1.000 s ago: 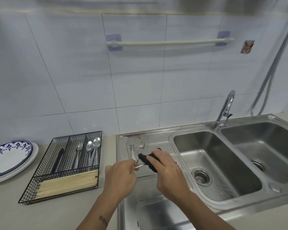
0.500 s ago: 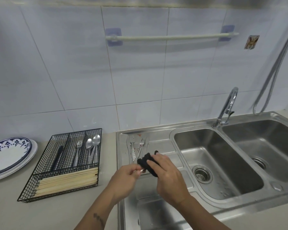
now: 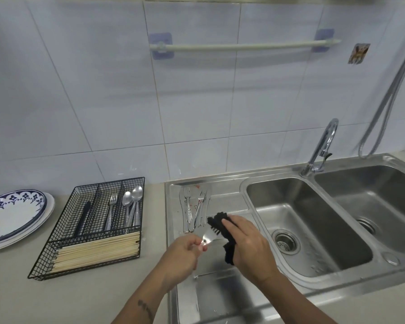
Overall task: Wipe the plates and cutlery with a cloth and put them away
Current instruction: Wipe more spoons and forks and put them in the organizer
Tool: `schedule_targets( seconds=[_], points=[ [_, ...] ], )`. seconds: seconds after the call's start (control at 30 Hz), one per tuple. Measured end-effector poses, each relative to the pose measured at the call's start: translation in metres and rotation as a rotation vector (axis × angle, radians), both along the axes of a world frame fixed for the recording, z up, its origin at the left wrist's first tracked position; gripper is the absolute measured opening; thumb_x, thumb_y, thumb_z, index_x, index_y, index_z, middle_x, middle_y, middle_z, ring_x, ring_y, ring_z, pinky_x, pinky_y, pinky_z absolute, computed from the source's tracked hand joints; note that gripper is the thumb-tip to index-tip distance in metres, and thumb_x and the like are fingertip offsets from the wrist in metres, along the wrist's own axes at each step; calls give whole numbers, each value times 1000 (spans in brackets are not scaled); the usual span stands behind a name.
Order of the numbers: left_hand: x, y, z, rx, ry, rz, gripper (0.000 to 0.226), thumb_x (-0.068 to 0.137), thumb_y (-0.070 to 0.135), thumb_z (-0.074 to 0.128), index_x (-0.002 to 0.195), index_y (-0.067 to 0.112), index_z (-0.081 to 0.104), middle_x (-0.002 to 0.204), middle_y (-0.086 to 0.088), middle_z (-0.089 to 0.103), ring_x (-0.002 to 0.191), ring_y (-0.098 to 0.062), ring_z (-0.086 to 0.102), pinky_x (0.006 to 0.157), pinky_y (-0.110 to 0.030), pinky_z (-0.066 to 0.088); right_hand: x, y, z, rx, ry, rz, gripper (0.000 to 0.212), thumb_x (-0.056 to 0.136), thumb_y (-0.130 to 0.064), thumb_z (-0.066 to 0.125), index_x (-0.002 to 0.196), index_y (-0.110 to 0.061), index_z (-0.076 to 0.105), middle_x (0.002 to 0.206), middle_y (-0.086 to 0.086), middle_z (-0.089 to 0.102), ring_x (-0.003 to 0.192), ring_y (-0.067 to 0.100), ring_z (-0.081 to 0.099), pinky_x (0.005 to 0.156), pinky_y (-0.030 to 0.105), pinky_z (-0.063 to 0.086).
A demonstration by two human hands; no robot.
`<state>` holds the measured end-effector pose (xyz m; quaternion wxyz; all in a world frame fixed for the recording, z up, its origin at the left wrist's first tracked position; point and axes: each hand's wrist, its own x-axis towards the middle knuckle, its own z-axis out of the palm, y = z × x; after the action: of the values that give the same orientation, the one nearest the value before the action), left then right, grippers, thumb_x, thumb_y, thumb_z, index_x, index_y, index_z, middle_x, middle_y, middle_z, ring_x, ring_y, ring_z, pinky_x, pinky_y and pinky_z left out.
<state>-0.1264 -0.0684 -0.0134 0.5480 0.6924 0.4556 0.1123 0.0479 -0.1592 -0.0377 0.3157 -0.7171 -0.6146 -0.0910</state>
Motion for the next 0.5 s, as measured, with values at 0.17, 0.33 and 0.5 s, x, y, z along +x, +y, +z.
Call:
schedule_targets(
  seconds=[0.17, 0.33, 0.5],
  points=[
    [5, 6, 0, -21, -113, 326, 13, 93, 9, 65, 83, 10, 73, 82, 0, 73, 79, -14, 63, 69, -25, 43, -4, -5, 8, 44, -28, -15, 47, 79, -5, 44, 121, -9, 65, 122, 6, 62, 110, 24, 60, 83, 35, 57],
    [23, 9, 12, 25, -214, 384, 15, 89, 7, 68, 83, 21, 72, 76, -2, 74, 78, -26, 71, 75, -42, 56, -24, 1, 18, 72, 16, -16, 53, 71, 0, 56, 123, -10, 61, 121, 7, 61, 109, 25, 59, 78, 36, 59],
    [34, 8, 31, -127, -399, 497, 19, 83, -11, 59, 80, 4, 70, 79, -19, 74, 72, -28, 74, 65, -34, 60, -43, 8, 15, 54, 46, 14, 52, 78, -6, 43, 127, -11, 58, 125, 6, 59, 112, 24, 55, 88, 34, 55]
  ],
)
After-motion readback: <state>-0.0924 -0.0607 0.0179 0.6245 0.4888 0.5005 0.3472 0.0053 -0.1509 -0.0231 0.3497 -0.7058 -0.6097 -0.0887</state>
